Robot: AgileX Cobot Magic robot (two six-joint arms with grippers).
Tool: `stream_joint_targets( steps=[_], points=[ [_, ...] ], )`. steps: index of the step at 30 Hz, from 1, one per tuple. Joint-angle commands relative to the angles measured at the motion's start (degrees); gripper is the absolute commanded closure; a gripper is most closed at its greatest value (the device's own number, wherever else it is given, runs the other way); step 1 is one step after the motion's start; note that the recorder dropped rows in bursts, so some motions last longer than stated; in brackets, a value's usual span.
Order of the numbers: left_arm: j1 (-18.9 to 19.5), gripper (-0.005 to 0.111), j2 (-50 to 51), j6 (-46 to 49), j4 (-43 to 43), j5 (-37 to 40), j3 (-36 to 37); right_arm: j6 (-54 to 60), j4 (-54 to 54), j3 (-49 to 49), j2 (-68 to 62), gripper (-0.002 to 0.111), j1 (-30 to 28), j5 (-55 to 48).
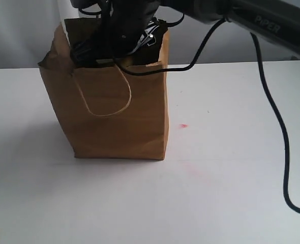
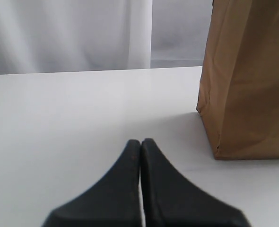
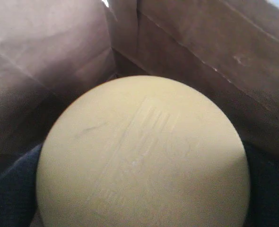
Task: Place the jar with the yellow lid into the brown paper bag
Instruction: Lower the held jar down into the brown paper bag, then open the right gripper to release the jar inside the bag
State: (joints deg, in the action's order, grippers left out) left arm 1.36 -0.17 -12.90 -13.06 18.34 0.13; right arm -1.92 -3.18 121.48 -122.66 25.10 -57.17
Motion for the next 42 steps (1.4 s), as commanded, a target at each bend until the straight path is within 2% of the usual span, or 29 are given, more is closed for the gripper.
stream_joint_targets(
  steps=[1, 20, 39, 42],
  points=[
    [-0.15, 0.106, 0.17, -0.22, 0.22, -0.1, -0.13, -0.31, -0.64, -0.06, -0.96, 0.108, 0.1, -0.49],
    [-0.15, 0.106, 0.17, -0.22, 0.22, -0.1, -0.13, -0.31, -0.64, -0.06, -3.52, 0.108, 0.1, -4.05],
    [-0.15, 0.106, 0.17, -0.22, 0.22, -0.1, -0.13, -0.2, -0.64, -0.06, -3.52, 0.108, 0.1, -3.1],
    [-0.15, 0.106, 0.17, -0.22, 0.22, -0.1, -0.13, -0.2, -0.64, -0.06, -3.52, 0.099, 0.1, -3.1]
  ],
)
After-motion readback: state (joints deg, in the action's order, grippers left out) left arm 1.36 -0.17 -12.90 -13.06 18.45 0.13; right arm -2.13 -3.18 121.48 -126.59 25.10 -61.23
